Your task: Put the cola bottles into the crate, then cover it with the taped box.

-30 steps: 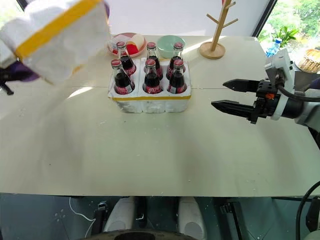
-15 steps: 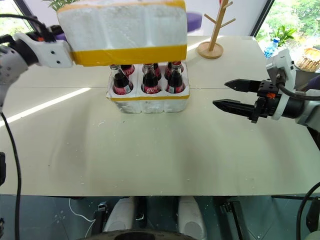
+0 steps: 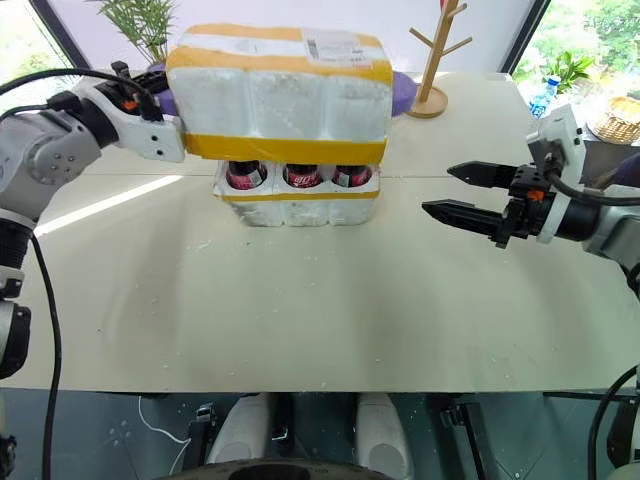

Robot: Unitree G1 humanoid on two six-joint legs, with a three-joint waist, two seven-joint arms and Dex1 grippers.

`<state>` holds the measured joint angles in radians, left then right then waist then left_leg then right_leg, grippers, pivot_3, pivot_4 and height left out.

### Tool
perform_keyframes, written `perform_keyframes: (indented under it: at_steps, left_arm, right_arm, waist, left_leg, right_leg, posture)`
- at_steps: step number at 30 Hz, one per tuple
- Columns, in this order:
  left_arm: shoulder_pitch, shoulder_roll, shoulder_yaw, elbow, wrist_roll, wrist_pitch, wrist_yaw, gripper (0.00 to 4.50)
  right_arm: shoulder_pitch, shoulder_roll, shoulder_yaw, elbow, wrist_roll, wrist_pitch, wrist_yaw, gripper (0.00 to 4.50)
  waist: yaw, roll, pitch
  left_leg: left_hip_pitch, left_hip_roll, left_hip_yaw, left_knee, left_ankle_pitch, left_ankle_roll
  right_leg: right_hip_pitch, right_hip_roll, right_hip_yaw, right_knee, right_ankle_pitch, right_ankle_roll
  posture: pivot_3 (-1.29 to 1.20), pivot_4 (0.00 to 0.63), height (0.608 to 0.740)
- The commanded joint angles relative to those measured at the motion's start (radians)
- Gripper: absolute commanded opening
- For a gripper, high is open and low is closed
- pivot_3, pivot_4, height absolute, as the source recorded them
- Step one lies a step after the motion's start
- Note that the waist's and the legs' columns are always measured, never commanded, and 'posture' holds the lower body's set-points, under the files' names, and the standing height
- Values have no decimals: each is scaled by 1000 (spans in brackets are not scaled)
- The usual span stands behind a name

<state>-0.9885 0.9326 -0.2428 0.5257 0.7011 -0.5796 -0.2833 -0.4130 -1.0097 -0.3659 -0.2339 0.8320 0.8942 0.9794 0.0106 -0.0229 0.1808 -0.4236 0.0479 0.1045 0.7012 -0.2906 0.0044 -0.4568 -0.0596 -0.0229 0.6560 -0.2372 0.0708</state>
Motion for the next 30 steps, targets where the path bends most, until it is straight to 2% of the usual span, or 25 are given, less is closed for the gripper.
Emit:
perform_keyframes:
  at_steps: [1,5,11,17,19,22,23,26,28,30]
  left_arm:
    - [1,41,24,-37,5,-21,23,1819]
    - [62,63,28,-75,-3,-27,6,3834]
    - [224,144,80,-164,-45,-52,-3,3834]
    - [429,236,234,-254,-291,-73,-91,3834]
    - [511,261,296,-252,-433,-58,-174,3834]
    - [620,236,423,-302,-821,280,-437,3834]
    - [650,245,470,-342,-984,500,-541,3834]
    - [702,305,615,-431,-1356,964,-779,3834]
    - [679,365,674,-402,-1455,1139,-879,3834]
    - [677,413,701,-380,-1480,1214,-957,3834]
  right_arm:
    - [-8,4,-30,-32,18,-17,-11,4500]
    - [-10,7,-27,-32,17,-19,-14,4500]
    - [23,-17,-14,-21,-24,-51,14,4500]
    - [19,-35,-11,30,-51,-73,51,4500]
    - [0,-43,8,64,-69,-89,68,4500]
    - [-41,-54,46,115,-96,-113,101,4500]
    - [-60,-56,62,129,-102,-119,116,4500]
    - [-117,-55,107,165,-117,-133,159,4500]
    - [-162,-46,146,189,-131,-143,188,4500]
    - [-197,-37,180,204,-142,-153,212,4500]
  waist:
    - [0,0,0]
    - [1,0,0]
    - [1,0,0]
    - [-1,0,0]
    - [0,0,0]
    - [-3,1,0]
    - [-4,1,0]
    - [-9,1,0]
    - [-10,1,0]
    - [-14,1,0]
  left_leg:
    - [0,0,0,0,0,0]
    - [0,0,0,0,0,0]
    - [0,0,0,0,0,0]
    - [1,2,0,0,0,0]
    - [1,1,0,0,0,0]
    - [3,2,1,0,0,0]
    - [3,2,1,0,0,0]
    - [3,3,1,0,0,0]
    - [3,3,0,0,0,0]
    - [3,2,0,0,0,0]
  right_leg:
    - [0,0,0,0,0,0]
    - [0,0,0,0,0,0]
    - [0,0,0,0,0,0]
    - [0,-1,0,1,0,0]
    - [0,-1,0,1,0,0]
    - [1,-2,0,1,0,0]
    - [1,-2,0,1,0,0]
    - [1,-1,0,2,0,0]
    - [1,0,0,2,0,0]
    - [1,0,0,2,0,0]
  posture:
    - [0,150,740]
    - [0,150,740]
    - [0,150,740]
    - [0,150,740]
    - [0,150,740]
    - [0,150,740]
    - [0,150,740]
    - [0,150,740]
    - [0,150,740]
    - [0,150,740]
